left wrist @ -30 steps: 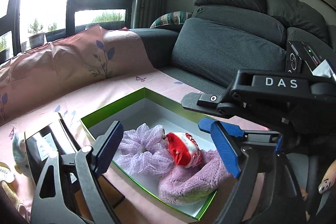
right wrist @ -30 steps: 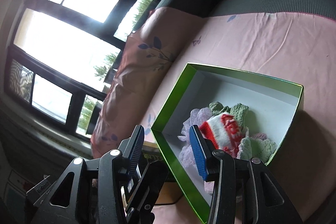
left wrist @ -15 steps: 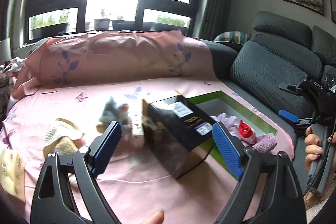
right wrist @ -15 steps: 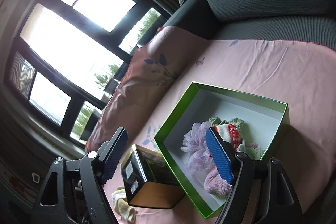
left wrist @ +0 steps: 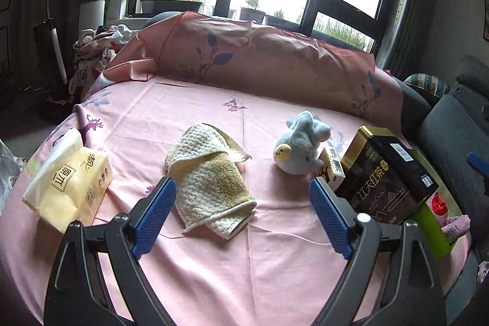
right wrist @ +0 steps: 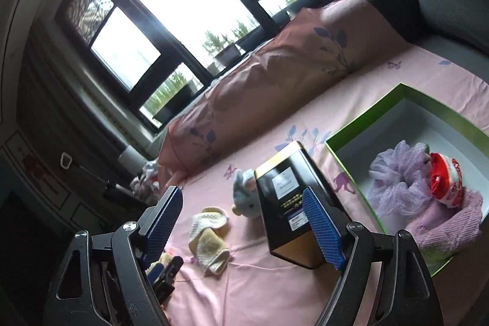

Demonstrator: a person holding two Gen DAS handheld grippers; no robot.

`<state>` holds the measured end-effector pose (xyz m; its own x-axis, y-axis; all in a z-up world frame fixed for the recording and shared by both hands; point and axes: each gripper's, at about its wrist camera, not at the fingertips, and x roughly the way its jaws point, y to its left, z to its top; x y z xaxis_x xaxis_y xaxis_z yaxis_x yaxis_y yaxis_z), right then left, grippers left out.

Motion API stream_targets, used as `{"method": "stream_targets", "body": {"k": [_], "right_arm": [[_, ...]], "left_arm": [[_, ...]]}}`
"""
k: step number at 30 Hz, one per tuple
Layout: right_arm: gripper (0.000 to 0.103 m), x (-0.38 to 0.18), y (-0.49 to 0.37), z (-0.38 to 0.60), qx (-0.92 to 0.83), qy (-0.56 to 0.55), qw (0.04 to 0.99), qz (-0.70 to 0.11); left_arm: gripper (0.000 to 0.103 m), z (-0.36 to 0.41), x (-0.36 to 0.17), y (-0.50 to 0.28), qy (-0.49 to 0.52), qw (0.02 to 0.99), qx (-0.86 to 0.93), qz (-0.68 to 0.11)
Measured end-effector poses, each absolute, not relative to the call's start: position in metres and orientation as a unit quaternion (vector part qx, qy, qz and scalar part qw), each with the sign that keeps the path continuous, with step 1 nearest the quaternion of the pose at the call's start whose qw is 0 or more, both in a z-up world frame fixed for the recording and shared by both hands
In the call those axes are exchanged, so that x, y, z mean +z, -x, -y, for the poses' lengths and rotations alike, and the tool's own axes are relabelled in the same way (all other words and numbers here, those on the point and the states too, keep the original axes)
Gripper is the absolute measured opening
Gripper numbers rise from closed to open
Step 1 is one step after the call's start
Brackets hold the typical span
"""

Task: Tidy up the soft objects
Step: 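Move the right tool back to the bed beside the plush elephant, then close the right gripper on the small orange-tree tissue pack and lift it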

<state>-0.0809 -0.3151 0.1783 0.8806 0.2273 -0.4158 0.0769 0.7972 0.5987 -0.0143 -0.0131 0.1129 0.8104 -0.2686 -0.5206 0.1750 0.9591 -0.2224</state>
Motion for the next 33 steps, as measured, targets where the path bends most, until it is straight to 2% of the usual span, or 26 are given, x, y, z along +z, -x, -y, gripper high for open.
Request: {"method": "stream_targets", "body": {"k": [3,5,7,11,16,23,33], "right_arm": [[0.080,0.171,0.059,0.279,0.035,-0.275,0.919,-0.282],[0.060,0.165,0.046,0.254,0.024,-0.236,0.922,-0.305],[0.056,0.156,0.031,0.234,0.012,-0.211,0.920,-0.331],[0.056,0.125,-0.008,0.209,-0.027,-0.169,0.903,-0.393],[0.052,0.093,-0.054,0.194,-0.084,-0.137,0.877,-0.452],[0.052,0.072,-0.092,0.187,-0.171,-0.105,0.864,-0.461],[0.052,0.073,-0.116,0.168,-0.262,-0.002,0.862,-0.434]], "left_arm": [[0.088,-0.001,0.116,0.014,0.085,0.949,-0.113,-0.281],[0.088,-0.011,0.115,0.011,0.091,0.948,-0.099,-0.288],[0.088,-0.022,0.114,0.006,0.110,0.942,-0.095,-0.301],[0.088,-0.039,0.106,-0.004,0.149,0.924,-0.101,-0.338],[0.088,-0.042,0.098,-0.012,0.143,0.912,-0.091,-0.374],[0.088,-0.060,0.096,-0.015,0.186,0.897,-0.107,-0.386],[0.088,-0.056,0.099,-0.015,0.192,0.888,-0.138,-0.395]]}}
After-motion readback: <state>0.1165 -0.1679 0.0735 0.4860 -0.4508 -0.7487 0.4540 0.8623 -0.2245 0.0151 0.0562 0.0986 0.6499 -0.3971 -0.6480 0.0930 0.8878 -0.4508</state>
